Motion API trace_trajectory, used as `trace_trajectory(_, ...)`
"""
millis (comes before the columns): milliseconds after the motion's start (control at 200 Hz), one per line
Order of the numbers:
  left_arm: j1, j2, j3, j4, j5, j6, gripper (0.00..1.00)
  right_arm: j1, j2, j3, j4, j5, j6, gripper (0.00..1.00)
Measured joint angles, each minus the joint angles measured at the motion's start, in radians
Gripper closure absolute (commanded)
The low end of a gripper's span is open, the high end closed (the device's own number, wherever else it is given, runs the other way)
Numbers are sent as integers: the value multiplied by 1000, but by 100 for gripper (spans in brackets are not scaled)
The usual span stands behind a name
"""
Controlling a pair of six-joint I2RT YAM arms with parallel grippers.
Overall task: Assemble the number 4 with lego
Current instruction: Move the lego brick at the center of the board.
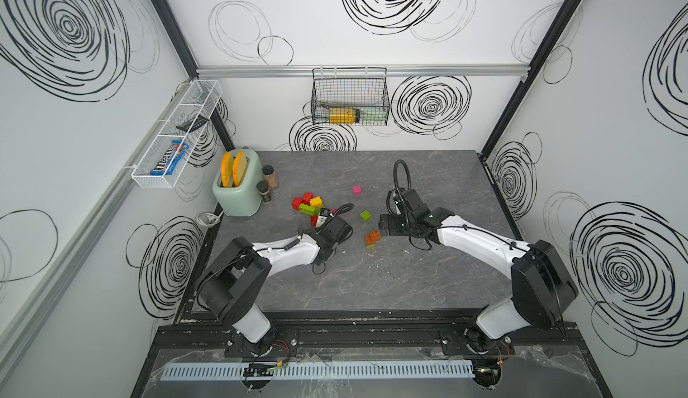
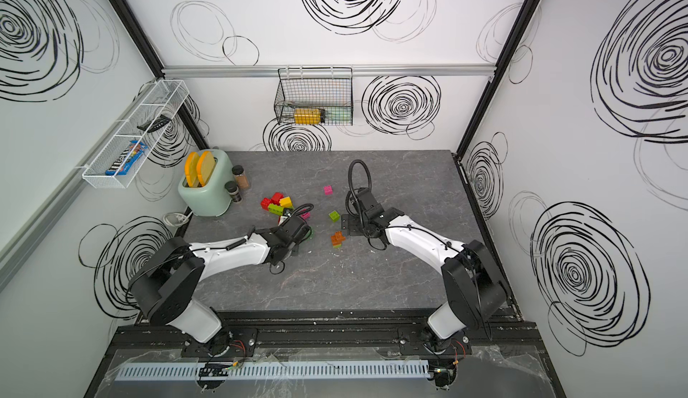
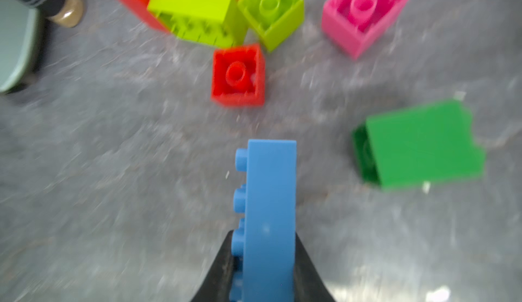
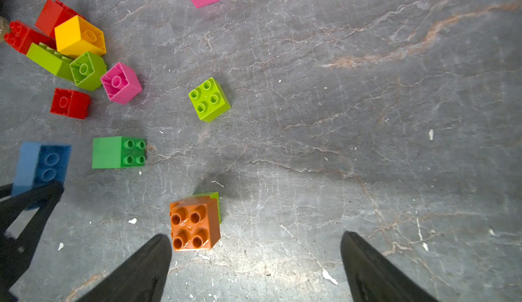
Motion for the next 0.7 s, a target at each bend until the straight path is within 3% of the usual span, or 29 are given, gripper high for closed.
trace_trajectory(275, -124, 29, -61, -233, -35, -159, 80, -13, -4, -25, 4, -2, -31, 2)
trace_trajectory(480, -211, 109, -18, -322, -93, -187, 56, -15, -10, -27, 5, -2, -42, 2)
trace_trajectory(696, -275, 169, 45, -407, -127, -175, 51, -16, -13, -27, 6, -2, -42, 2)
